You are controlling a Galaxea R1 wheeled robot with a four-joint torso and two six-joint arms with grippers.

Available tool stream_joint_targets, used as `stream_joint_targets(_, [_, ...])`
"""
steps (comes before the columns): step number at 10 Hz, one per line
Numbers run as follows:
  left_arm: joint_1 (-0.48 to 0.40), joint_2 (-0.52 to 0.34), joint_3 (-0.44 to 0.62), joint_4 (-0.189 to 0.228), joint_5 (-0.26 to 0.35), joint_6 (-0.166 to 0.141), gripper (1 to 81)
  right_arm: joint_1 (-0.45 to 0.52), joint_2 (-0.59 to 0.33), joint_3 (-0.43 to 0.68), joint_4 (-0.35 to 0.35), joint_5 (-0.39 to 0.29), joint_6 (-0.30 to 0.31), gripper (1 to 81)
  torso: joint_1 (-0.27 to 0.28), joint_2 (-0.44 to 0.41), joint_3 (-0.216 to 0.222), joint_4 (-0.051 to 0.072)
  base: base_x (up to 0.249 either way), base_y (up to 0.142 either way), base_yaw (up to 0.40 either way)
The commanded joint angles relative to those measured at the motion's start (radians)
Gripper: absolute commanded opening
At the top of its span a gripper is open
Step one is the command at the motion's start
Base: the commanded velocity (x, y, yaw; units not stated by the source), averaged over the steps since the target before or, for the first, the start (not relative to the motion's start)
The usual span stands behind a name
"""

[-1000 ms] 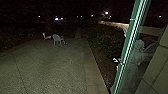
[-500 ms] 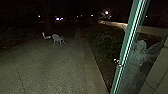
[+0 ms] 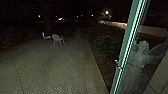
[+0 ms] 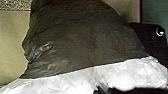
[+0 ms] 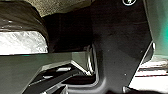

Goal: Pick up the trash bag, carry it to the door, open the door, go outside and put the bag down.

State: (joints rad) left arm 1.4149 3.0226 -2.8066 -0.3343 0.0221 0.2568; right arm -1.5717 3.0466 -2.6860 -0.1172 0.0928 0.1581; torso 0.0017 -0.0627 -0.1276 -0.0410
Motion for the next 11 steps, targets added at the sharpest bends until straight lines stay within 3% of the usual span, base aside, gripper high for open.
stream_joint_targets(1, [-0.052,-0.005,-0.004,-0.003,0.058,0.002,1.0,0.037,0.005,0.005,-0.001,-0.053,-0.002,81.1,0.000,0.000,0.000,0.000,0.067,0.070,0.000])
stream_joint_targets(9, [-0.052,-0.002,-0.002,-0.002,0.058,0.002,1.0,0.035,0.005,0.005,-0.001,-0.051,-0.002,81.1,0.001,0.001,0.000,0.000,0.067,0.071,0.000])
stream_joint_targets(11, [-0.052,-0.003,-0.004,-0.002,0.058,0.002,1.0,0.035,0.005,0.005,-0.001,-0.051,-0.002,81.1,0.001,0.001,0.000,0.000,0.067,0.000,0.000])
